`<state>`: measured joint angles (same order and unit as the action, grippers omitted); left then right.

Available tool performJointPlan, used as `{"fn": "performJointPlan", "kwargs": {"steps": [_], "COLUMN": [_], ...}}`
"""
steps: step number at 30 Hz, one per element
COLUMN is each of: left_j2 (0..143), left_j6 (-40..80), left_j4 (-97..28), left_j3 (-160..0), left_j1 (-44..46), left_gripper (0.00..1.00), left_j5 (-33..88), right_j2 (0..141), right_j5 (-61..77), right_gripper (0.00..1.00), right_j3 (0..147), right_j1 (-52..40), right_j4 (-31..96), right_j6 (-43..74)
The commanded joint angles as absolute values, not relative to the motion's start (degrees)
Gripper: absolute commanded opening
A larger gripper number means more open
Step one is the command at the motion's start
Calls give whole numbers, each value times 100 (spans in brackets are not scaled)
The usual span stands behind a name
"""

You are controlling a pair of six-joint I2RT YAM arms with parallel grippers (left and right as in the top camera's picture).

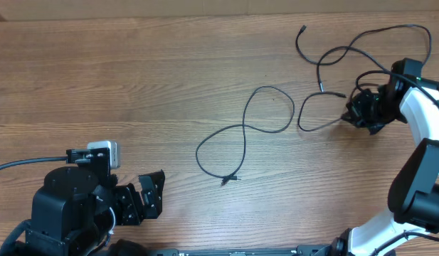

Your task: Untangle cables

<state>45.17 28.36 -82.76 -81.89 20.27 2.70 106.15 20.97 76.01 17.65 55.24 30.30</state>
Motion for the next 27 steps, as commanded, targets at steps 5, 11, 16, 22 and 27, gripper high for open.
{"fn": "performJointPlan", "kwargs": {"steps": [5,11,16,22,27], "left_j2": [4528,4528,4528,4528,4528], "left_j6": [2788,2788,2788,2788,2788], "left_j4": [-8270,-8270,-8270,-8270,-8270], "left_j3": [-8200,-8200,-8200,-8200,-8200], "left_j1": [2067,2064,2064,2067,2064], "left_gripper": [100,100,100,100,99], "left_j5": [191,191,191,191,191], "right_j2": [10621,10621,10621,10621,10621], "right_j5": [1826,1015,792,722,707], "right_gripper": [20,61,77,77,68], "right_j3": [7728,7728,7743,8401,9494], "right_j1": [1319,1039,1092,1522,1999], "right_j4": [5188,5146,5159,5548,6055], "right_j6": [3063,3063,3061,2947,2624]}}
